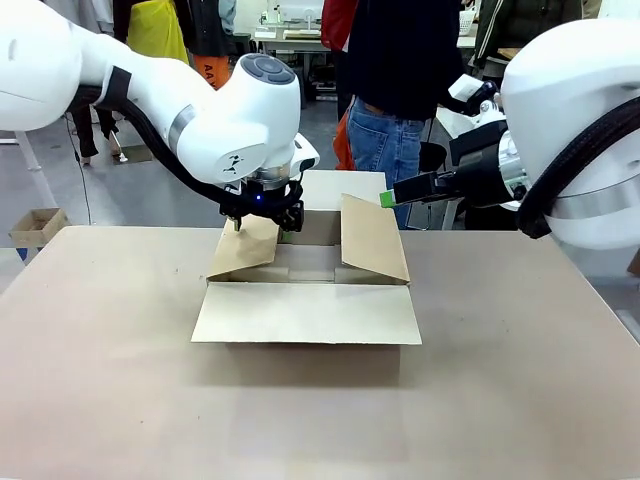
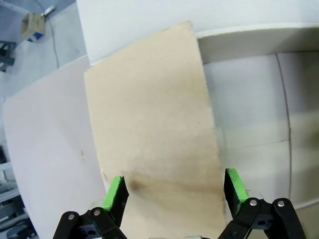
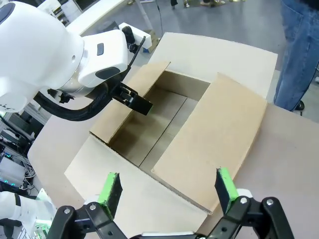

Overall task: Pack the gift set into the box.
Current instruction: Place both hands on the side flaps of the Package Box and spread them outward.

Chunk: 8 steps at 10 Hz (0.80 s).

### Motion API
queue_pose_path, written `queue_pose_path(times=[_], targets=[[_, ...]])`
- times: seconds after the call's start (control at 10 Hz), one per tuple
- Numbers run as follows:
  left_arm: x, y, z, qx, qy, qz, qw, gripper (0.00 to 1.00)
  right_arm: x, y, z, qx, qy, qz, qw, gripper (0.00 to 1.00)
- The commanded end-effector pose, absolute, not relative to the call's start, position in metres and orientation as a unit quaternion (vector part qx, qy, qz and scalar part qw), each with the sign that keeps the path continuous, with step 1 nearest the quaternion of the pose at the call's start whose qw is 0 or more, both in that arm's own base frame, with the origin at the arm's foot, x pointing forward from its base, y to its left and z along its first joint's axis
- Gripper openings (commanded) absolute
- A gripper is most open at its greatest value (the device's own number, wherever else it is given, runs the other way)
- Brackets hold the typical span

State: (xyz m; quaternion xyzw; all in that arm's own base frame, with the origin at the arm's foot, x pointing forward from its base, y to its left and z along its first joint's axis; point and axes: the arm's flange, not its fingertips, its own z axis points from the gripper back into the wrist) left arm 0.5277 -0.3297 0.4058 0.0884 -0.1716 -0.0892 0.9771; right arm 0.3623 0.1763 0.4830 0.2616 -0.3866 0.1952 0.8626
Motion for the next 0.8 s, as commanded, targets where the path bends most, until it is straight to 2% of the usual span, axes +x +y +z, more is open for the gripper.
queue_pose_path(times=[0.0, 0.7], targets=[[0.529, -0.333, 0.408, 0.108, -0.184, -0.071, 0.974, 1.00, 0.360, 0.174, 0.490, 0.262, -0.378, 0.192, 0.867, 1.00], [0.514, -0.276, 0.449, 0.103, -0.217, -0.032, 0.970, 1.00, 0.360, 0.174, 0.490, 0.262, -0.378, 0.192, 0.867, 1.00]])
